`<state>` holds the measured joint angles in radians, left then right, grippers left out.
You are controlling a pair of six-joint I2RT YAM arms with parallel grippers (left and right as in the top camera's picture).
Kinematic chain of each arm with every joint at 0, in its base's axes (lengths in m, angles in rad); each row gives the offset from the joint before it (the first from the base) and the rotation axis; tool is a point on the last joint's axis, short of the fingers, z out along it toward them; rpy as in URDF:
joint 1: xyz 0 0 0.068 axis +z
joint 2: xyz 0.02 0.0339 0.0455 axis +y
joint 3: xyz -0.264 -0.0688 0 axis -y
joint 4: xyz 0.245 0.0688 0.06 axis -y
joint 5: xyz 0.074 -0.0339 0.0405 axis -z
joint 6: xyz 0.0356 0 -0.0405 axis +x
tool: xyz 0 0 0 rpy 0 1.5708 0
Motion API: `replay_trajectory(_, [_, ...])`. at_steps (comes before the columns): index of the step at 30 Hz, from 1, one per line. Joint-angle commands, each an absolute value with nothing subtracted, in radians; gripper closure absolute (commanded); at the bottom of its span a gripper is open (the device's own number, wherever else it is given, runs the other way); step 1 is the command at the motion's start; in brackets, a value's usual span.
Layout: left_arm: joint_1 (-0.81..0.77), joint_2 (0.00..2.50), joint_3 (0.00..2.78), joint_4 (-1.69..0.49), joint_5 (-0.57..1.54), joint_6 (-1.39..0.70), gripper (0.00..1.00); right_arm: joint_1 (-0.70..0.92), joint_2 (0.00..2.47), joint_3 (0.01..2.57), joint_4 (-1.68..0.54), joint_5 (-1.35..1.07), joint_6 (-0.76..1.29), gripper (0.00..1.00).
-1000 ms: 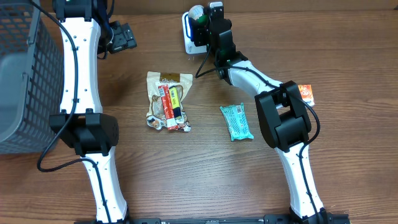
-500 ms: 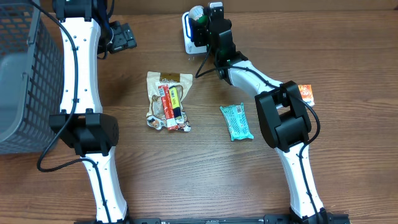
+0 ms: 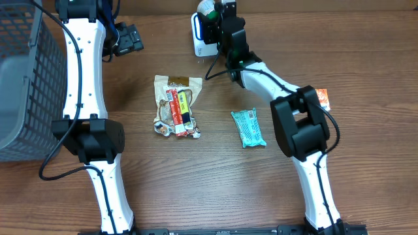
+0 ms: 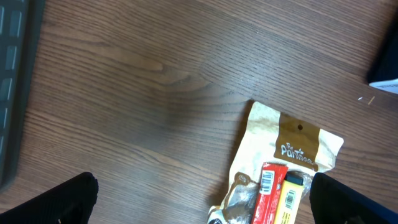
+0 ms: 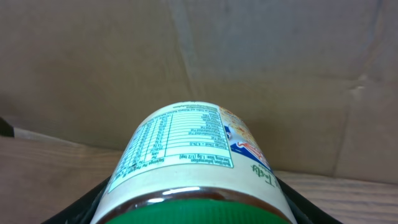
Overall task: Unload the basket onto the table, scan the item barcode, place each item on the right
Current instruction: 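Hold the jar in front of the scanner window, then move the jar right and set it down beside the orange box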
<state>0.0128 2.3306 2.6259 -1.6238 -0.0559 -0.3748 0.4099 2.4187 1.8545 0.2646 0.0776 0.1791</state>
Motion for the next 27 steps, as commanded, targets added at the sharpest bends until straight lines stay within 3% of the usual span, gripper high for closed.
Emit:
replay_trajectory(1, [0.006, 2.336, 2.622, -1.621, -0.052, -0.389, 0.00, 0.383, 2.202, 1.869, 0.174, 0.085, 0.179, 0.84])
replay_trajectory(11, [0.006, 2.336, 2.622, -1.621, -0.052, -0.389, 0.00, 0.239, 1.970, 1.869, -0.690, 0.087, 0.162, 0.86])
replay_trajectory(14, [0.006, 2.336, 2.622, -1.621, -0.052, -0.389, 0.00, 0.159, 1.983, 1.869, -0.916, 0.085, 0.149, 0.77])
replay_trajectory(16, [0.007, 2.336, 2.622, -1.621, -0.052, -0.389, 0.00, 0.105, 2.006, 1.869, -1.038, 0.085, 0.149, 0.76])
replay_trajectory(27, [0.006, 2.336, 2.622, -1.621, -0.052, -0.389, 0.00, -0.051, 2.128, 1.869, -1.236, -0.114, 0.149, 0.79])
